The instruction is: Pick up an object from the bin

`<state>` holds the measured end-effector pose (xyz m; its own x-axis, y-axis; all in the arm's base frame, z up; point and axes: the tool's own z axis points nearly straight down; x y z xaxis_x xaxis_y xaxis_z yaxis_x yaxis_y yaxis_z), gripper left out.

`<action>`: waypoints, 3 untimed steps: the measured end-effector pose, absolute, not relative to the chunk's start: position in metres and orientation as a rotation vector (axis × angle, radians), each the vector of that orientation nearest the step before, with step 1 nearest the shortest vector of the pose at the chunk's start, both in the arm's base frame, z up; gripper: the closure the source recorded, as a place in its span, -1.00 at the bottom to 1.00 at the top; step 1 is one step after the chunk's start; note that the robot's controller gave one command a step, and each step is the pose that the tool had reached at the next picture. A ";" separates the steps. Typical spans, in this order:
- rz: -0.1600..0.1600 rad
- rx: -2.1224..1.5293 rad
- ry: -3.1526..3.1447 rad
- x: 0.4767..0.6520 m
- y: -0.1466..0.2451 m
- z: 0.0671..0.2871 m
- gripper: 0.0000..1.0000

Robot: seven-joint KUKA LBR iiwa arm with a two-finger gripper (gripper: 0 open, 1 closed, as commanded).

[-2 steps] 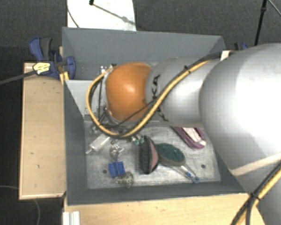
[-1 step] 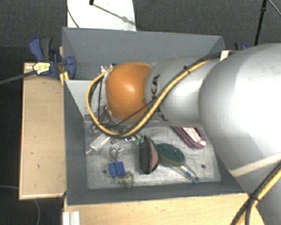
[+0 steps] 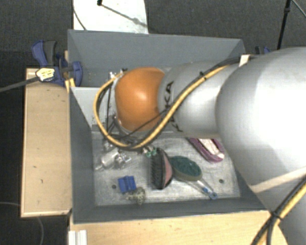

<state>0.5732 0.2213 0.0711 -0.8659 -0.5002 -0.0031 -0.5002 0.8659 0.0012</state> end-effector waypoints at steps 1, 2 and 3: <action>0.003 -0.798 3.027 0.576 0.222 0.142 1.00; 0.003 -0.791 3.033 0.577 0.223 0.149 1.00; 0.002 -0.779 3.033 0.579 0.223 0.203 1.00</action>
Offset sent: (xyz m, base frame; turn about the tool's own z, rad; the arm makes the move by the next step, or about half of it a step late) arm 0.0001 -0.0001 0.0657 0.0000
